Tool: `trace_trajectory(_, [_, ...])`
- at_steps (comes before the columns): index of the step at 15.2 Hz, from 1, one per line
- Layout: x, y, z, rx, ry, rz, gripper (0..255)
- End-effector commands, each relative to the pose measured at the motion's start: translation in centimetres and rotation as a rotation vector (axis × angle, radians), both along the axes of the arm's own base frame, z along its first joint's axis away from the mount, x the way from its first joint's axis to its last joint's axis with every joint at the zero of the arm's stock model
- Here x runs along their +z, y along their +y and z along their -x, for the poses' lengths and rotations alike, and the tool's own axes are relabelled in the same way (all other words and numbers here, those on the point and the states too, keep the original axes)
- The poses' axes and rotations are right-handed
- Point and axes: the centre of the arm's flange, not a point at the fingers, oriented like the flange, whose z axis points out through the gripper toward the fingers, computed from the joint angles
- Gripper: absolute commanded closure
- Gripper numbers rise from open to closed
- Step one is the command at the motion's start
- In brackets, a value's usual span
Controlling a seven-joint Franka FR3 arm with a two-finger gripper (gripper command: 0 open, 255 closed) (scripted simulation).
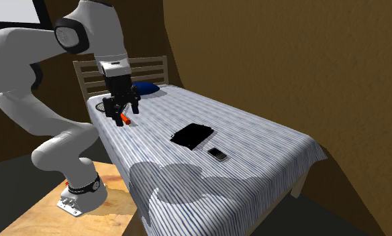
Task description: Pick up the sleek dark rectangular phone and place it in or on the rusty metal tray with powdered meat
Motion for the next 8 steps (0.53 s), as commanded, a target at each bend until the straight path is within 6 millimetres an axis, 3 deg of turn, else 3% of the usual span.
trace_trajectory(1, [0.0, 0.0, 0.0, 0.0, 0.0, 0.0, 0])
trace_trajectory(8, [-4.7, 6.9, -4.7, -0.097, 0.008, 0.019, 0])
